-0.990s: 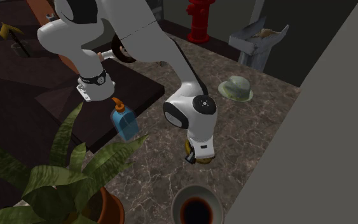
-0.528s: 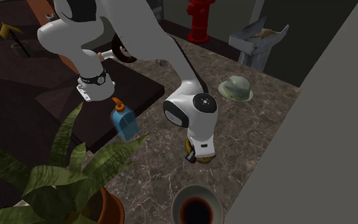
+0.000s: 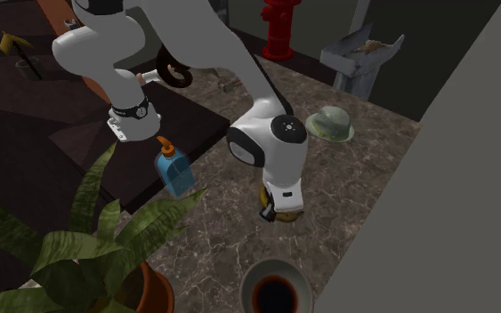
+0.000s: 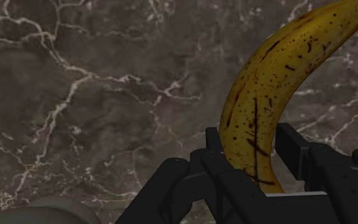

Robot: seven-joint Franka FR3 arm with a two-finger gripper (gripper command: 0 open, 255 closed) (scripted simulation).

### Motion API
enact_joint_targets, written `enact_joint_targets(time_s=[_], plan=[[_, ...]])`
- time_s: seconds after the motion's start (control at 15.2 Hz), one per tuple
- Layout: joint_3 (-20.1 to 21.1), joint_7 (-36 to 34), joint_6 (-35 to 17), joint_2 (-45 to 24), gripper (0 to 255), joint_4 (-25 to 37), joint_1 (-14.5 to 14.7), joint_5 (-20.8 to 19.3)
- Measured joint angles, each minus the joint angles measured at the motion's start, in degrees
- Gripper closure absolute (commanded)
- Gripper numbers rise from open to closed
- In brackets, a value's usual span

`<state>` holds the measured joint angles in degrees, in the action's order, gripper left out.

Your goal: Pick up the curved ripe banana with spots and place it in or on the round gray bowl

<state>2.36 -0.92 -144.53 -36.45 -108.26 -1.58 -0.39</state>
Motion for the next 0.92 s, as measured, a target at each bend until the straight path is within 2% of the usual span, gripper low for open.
enact_joint_targets(time_s=[0.92], plan=[[0.3, -0.1, 7.6, 8.2, 255, -0.6, -0.1, 0.3]])
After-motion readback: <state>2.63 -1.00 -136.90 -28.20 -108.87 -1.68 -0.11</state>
